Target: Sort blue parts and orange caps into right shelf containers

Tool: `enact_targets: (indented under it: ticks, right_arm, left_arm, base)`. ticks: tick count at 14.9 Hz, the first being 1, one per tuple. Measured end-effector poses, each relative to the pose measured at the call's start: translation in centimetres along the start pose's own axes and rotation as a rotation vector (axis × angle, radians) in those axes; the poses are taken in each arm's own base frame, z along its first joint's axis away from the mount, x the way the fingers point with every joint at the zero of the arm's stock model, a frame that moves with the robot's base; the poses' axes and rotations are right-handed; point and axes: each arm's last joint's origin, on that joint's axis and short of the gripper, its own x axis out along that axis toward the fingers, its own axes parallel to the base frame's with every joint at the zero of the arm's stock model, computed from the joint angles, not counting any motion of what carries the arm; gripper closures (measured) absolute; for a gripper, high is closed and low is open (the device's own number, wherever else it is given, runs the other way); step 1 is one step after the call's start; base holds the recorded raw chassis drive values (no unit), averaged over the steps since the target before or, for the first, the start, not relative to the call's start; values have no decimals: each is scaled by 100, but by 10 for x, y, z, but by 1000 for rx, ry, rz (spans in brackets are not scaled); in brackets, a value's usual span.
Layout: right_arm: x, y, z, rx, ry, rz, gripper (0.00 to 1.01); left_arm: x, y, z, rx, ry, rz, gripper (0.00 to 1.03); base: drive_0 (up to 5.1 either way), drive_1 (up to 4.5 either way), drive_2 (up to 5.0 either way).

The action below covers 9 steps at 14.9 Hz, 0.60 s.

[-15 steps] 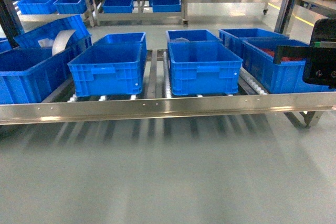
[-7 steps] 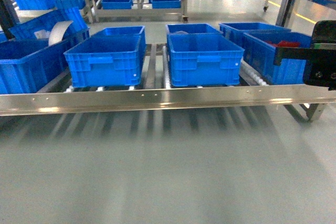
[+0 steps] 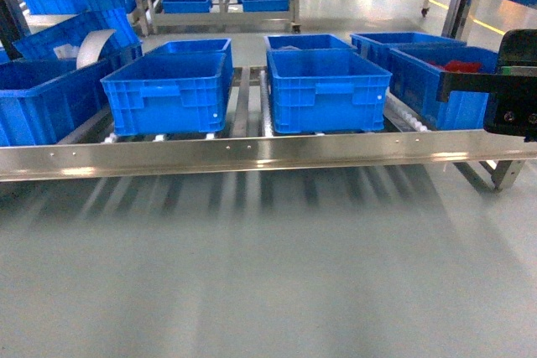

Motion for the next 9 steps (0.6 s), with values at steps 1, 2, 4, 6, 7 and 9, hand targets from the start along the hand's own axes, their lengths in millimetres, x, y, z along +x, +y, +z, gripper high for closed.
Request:
enact_targets:
  ticks: [1,2,4,6,7,9]
  right_arm:
    - [0,0,0,0,0,1,60]
    - [0,0,0,-1,1,1,60]
    - [0,0,0,0,0,0,60]
    - [0,0,0,0,0,0,60]
    - [0,0,0,0,0,0,60]
    - [0,0,0,0,0,0,60]
  left_arm:
    - [0,0,0,1,1,0,62]
    - [0,0,0,1,1,0,62]
    - [0,0,0,0,0,0,62]
    - [0,0,0,0,0,0,62]
    - [0,0,0,0,0,0,62]
    - [0,0,0,0,0,0,62]
  base:
    - [0,0,0]
    - [0,0,0]
    - [0,0,0]
    - [0,0,0]
    - [0,0,0]
    - [0,0,0]
